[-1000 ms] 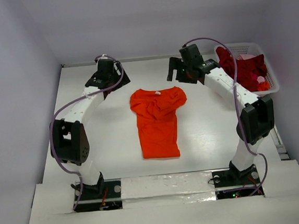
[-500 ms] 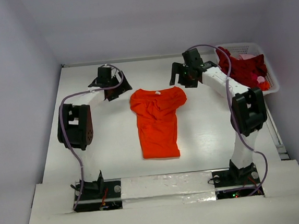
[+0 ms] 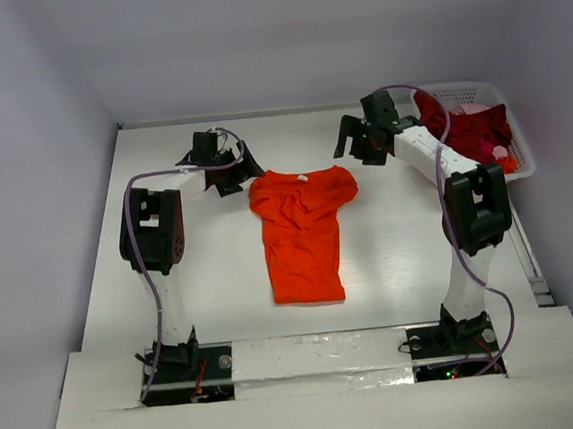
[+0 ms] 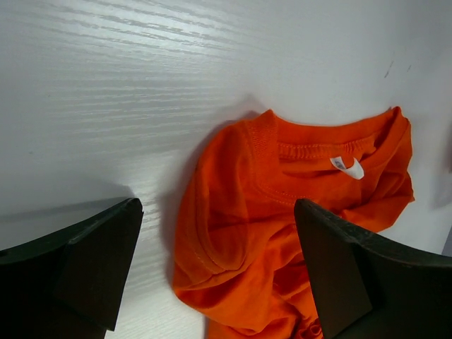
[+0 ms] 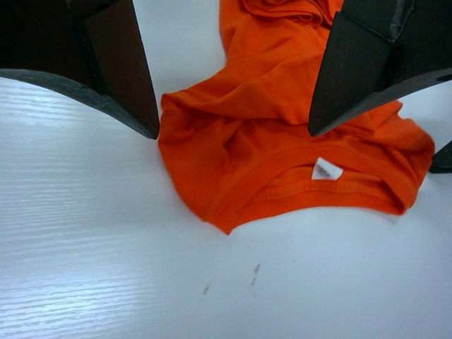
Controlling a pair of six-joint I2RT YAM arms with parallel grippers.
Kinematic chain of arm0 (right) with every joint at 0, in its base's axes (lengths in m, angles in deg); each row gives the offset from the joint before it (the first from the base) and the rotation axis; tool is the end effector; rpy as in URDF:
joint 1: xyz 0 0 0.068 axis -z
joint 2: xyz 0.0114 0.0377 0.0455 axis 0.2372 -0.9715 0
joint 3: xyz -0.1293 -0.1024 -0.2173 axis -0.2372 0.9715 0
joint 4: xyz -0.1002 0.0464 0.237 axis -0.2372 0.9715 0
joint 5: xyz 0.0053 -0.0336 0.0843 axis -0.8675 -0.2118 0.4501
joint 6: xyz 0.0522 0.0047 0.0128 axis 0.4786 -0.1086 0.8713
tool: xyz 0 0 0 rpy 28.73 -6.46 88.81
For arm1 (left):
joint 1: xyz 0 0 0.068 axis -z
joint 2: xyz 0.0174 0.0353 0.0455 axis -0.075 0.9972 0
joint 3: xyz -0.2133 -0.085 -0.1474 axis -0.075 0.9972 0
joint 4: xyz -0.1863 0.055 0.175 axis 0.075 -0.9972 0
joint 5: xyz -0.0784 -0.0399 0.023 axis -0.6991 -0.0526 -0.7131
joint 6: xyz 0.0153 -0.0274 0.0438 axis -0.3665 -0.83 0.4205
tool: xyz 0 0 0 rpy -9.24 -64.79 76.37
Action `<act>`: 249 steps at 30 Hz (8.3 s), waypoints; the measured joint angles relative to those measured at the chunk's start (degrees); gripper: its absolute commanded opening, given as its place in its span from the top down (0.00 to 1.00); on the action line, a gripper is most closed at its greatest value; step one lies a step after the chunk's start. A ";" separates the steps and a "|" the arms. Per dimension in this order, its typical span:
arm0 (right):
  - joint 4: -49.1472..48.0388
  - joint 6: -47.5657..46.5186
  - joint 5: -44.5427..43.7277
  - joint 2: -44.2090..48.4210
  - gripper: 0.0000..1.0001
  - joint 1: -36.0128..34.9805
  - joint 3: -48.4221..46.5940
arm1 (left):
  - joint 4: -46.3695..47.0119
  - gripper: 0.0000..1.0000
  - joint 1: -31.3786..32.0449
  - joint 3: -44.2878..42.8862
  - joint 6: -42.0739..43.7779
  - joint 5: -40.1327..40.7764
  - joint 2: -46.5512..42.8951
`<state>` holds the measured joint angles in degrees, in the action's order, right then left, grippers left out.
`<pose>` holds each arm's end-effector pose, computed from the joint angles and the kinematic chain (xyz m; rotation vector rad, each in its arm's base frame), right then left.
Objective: Fold and stack the t-shirts
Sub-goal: Grab one side of the 2/3 rectangular tshirt with both arms, then fold the long partially folded tshirt into a neat square
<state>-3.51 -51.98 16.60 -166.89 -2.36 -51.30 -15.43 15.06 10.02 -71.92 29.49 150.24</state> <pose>0.4219 0.1242 0.2521 0.2197 2.4568 0.4250 0.4379 -0.0977 0.1781 -0.1540 2.3356 -0.8295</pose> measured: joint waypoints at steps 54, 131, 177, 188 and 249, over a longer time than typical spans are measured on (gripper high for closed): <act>-0.37 7.91 9.16 -7.72 0.19 3.69 4.17 | -2.34 0.29 0.00 -5.68 -1.14 -6.51 4.72; 3.39 2.91 14.49 -10.80 1.00 3.34 -4.09 | -8.76 1.00 0.11 -8.09 -1.75 -6.51 3.48; 6.14 2.45 19.23 21.09 1.00 -0.90 23.52 | -19.98 1.00 7.54 10.27 -3.26 -2.58 -26.60; 5.86 3.06 18.99 24.28 1.00 -2.49 31.12 | -21.14 1.00 8.52 15.56 -3.50 -0.57 -30.40; 14.73 2.56 15.80 37.94 1.00 -4.28 34.93 | -31.80 1.00 9.90 22.86 -5.42 2.71 -47.63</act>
<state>11.22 -49.42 32.40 -128.95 -6.64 -16.37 -47.23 24.97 32.89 -77.34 32.20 102.61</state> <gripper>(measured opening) 0.019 0.010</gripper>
